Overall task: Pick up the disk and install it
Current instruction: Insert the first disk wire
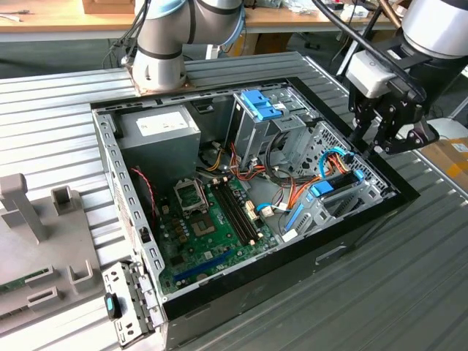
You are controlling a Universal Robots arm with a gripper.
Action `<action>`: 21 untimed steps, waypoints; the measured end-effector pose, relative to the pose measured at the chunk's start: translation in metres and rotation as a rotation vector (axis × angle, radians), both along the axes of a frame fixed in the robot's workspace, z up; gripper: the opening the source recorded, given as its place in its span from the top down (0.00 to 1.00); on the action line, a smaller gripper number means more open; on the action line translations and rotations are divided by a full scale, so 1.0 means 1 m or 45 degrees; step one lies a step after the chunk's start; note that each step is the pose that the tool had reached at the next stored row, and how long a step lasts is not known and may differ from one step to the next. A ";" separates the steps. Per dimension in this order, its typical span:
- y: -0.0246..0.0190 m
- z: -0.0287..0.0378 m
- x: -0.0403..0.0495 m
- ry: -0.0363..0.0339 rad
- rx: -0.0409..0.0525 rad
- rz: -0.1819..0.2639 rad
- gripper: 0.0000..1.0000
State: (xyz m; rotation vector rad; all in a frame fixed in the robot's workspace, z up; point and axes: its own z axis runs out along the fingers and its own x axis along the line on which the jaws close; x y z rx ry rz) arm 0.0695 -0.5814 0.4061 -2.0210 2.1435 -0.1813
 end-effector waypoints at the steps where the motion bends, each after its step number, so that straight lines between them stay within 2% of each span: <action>1: 0.0001 0.0003 0.0000 0.0000 0.000 0.000 0.60; 9: 0.0002 0.0006 0.0000 0.0003 -0.001 0.000 0.60; 13: 0.0015 0.0006 0.0003 0.0152 -0.011 -0.003 0.60; 14: 0.0030 0.0005 0.0004 0.0246 -0.014 -0.011 0.60; 16: 0.0037 0.0005 0.0004 0.0505 -0.019 -0.027 0.60; 17: 0.0038 0.0005 0.0005 0.0574 -0.022 -0.031 0.60; 18: 0.0045 0.0004 0.0005 0.0803 -0.026 -0.041 0.60; 19: 0.0053 0.0001 0.0005 0.1145 -0.027 -0.050 0.60; 20: 0.0057 0.0000 0.0005 0.1263 -0.028 -0.054 0.60; 21: 0.0060 -0.0001 0.0008 0.1341 -0.030 -0.058 0.60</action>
